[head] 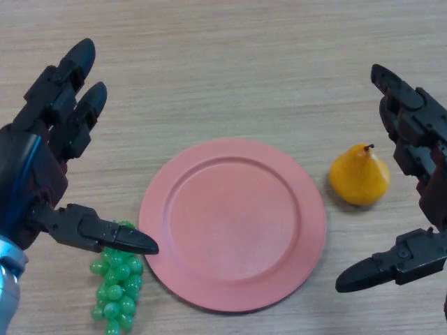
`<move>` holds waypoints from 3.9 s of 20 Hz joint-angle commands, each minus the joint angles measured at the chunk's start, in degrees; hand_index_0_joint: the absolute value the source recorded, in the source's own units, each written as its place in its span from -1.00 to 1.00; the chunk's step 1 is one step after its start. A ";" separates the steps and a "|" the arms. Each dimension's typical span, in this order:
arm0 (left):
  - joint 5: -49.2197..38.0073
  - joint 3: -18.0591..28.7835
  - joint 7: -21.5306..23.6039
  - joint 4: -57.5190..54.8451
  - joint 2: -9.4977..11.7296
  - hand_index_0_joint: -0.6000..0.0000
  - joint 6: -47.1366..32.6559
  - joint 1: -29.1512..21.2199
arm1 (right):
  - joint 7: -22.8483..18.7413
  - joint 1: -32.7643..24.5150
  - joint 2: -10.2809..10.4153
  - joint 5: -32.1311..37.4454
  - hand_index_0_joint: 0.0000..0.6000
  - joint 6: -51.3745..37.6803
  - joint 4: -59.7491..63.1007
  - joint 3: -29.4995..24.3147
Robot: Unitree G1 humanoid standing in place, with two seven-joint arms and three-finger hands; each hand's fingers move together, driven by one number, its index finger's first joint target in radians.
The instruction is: Pick up the yellow pear and place it on the plate
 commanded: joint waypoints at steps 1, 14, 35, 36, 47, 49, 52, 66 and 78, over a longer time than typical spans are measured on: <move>1.84 1.61 2.78 -1.46 1.80 1.00 -11.69 -2.48 | -1.79 -1.12 -0.93 -0.13 -1.00 -9.22 -2.01 -4.00; 2.36 1.09 2.00 -1.59 1.49 1.00 -12.28 -1.47 | -2.37 -6.18 -3.23 1.75 -1.00 -15.18 7.94 -7.70; 5.26 0.89 0.61 2.09 0.72 1.00 -15.69 0.85 | -1.65 -36.19 -8.95 -6.43 -1.00 -55.98 86.51 -1.85; 5.28 1.04 0.58 1.82 0.68 1.00 -15.78 1.07 | -1.63 -37.12 -9.01 -6.65 -1.00 -57.02 89.08 -1.69; 4.06 4.05 1.32 -3.37 -0.39 1.00 -11.89 4.29 | -4.43 -43.48 -8.88 -12.90 0.66 -63.72 108.49 1.44; 3.40 5.33 0.89 -4.12 -0.76 1.00 -12.86 5.49 | -18.89 -45.10 -11.13 -27.25 1.00 -69.73 112.94 4.26; 3.90 5.85 0.97 -4.39 -1.24 1.00 -12.98 6.31 | -24.21 -44.70 -11.15 -29.81 1.00 -69.95 111.23 2.92; 1.06 5.83 -0.13 -7.16 -1.39 1.00 -10.25 6.30 | -10.02 -26.94 1.15 -12.17 1.00 -39.51 57.90 5.65; 2.58 4.26 0.74 -5.69 -2.04 1.00 -13.46 6.93 | -16.05 -24.36 2.61 -7.80 0.33 -36.11 63.58 17.15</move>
